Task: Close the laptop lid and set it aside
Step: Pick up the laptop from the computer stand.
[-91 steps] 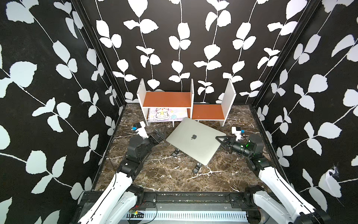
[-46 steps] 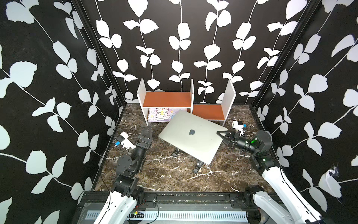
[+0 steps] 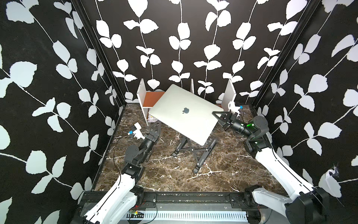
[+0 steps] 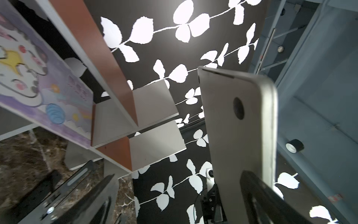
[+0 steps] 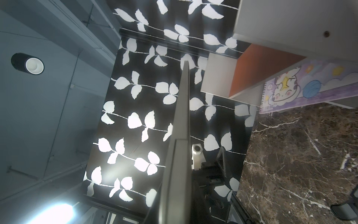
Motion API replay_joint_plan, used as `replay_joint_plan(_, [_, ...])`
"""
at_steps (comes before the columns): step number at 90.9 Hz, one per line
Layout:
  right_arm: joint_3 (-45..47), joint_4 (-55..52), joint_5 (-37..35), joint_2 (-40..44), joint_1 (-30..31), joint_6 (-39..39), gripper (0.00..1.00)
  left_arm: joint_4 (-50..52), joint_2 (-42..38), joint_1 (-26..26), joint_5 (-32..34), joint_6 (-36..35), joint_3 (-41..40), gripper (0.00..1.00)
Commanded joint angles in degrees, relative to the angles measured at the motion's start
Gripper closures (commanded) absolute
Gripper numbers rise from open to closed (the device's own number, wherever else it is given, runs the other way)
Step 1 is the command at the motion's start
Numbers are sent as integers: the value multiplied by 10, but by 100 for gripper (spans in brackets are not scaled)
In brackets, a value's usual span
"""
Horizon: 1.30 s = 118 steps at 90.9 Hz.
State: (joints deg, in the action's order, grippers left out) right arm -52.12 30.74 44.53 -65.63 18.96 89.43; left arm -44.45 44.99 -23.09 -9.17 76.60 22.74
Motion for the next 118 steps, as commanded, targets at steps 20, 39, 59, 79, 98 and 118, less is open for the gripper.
replay_joint_plan(20, [-86,226,-65,-33,26,14,100,-123,77,-68,32,-42,109,11])
replay_joint_plan(39, [-112,259,-99,-50,26,22,100,-155,80,-68,58,-40,76,14])
replay_joint_plan(59, [-115,261,-126,-57,21,16,100,-175,45,-68,81,-59,38,12])
replay_joint_plan(79, [-119,266,-131,-72,17,22,100,-228,65,-68,28,-54,51,10])
replay_joint_plan(98, [-117,277,-122,-83,17,29,100,-196,102,-68,-24,-48,120,10])
replay_joint_plan(118, [-113,279,-116,-81,19,28,100,-125,90,-68,33,-71,135,19])
